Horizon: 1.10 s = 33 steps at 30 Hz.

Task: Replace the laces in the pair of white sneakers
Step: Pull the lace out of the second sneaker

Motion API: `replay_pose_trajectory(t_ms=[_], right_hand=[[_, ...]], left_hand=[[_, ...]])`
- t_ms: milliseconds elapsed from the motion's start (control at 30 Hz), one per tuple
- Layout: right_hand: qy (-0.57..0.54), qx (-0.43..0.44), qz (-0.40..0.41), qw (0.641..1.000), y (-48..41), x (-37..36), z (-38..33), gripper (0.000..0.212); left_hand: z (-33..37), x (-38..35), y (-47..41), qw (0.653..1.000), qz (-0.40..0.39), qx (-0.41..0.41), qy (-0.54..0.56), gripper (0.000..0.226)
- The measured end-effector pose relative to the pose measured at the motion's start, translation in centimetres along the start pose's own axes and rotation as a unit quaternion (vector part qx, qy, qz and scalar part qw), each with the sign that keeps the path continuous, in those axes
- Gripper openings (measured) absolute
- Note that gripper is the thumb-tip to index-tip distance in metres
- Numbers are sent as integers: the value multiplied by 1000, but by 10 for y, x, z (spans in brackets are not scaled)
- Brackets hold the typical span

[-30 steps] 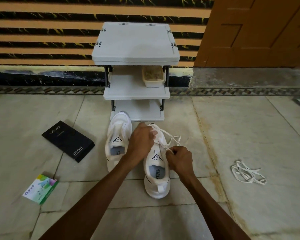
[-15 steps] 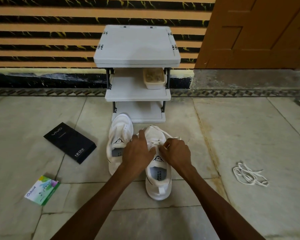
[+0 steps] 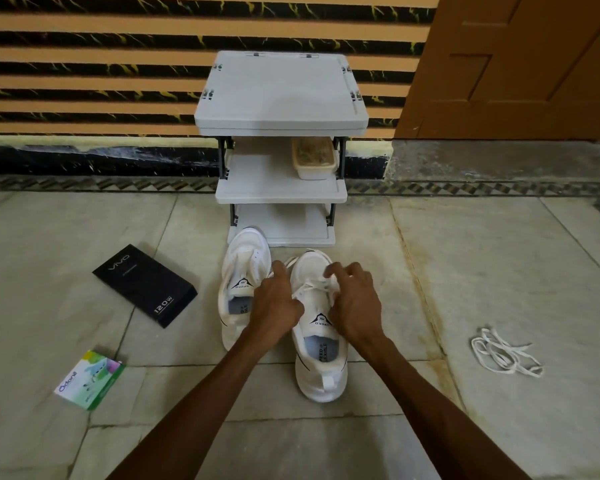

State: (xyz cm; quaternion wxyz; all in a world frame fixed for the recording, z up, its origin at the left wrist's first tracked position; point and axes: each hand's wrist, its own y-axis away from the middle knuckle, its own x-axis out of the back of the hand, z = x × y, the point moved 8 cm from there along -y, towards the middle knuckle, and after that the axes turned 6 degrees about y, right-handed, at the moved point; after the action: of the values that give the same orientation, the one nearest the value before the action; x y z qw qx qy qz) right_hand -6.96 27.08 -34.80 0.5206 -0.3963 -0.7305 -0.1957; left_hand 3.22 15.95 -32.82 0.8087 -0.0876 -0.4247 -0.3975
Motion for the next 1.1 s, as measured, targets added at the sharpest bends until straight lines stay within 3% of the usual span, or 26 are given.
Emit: replay_pose_trajectory(t_ms=[100,233,300,333,367,433,467,500,600,633,667,733,800,967,1033,1100], right_hand=[[123,113,-35,985,-2,-9,-24,56],[150,135,-55,978,-4,-18,-30,43],[-2,27,-28,999,-8,-10,-11,26],[-153,-78,-11,985,-7,-8,7,15],[-322,-195,-5,926,-2,-14,26,8],[-567,-348,-16,746,13,-33,38,13],[-603,-367,-24,707,15,-37,39,17],[-592,-359,-34,720,13,-36,36,17],[-318,-215,-13,924,-4,-8,24,45],[-190,-138,12,972,-9,4,14,53],[-71,-62,35,995,-11,12,3,56],[69,47,46,996,-13,15,-18,47],[137,104,22,985,-15,7,-30,28],[208,140,-5,968,-19,-3,-43,28],[78,87,27,993,-21,13,-35,20],[-164,-34,73,983,-27,32,-13,13]], left_hand=[[0,0,-1,1000,-5,-5,12,53],[-2,0,-2,1000,-3,-3,14,55],[-4,0,-2,1000,-4,0,19,54],[-4,0,-2,1000,-6,2,20,55],[-4,0,-2,1000,-7,4,21,56],[-1,0,-1,1000,-3,6,22,58],[0,0,1,1000,-2,4,22,58],[2,-1,1,1000,-1,2,23,58],[4,0,4,1000,0,-7,24,56],[5,1,4,1000,2,-11,25,55],[6,1,4,1000,5,-15,27,53],[8,1,4,999,5,-20,32,51],[10,0,4,999,0,-20,36,52],[6,0,4,999,-4,-18,48,55],[6,0,3,998,-2,-26,49,53],[4,0,3,999,2,-28,42,51]])
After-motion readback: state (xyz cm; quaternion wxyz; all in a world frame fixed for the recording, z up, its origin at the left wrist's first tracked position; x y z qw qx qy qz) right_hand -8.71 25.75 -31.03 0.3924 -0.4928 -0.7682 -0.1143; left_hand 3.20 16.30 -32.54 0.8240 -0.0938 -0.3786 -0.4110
